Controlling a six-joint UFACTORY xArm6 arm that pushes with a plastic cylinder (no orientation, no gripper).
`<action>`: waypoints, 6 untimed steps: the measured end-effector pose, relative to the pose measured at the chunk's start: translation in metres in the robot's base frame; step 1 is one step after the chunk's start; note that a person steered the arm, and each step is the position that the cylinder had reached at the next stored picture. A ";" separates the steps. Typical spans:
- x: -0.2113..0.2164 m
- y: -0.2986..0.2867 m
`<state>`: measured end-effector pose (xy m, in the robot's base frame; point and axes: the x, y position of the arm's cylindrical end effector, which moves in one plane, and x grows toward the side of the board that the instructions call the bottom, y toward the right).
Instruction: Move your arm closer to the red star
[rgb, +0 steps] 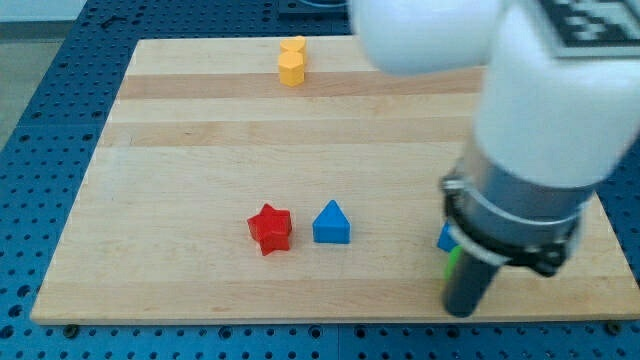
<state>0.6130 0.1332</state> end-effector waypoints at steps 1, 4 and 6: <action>0.005 0.019; 0.005 -0.175; -0.067 -0.212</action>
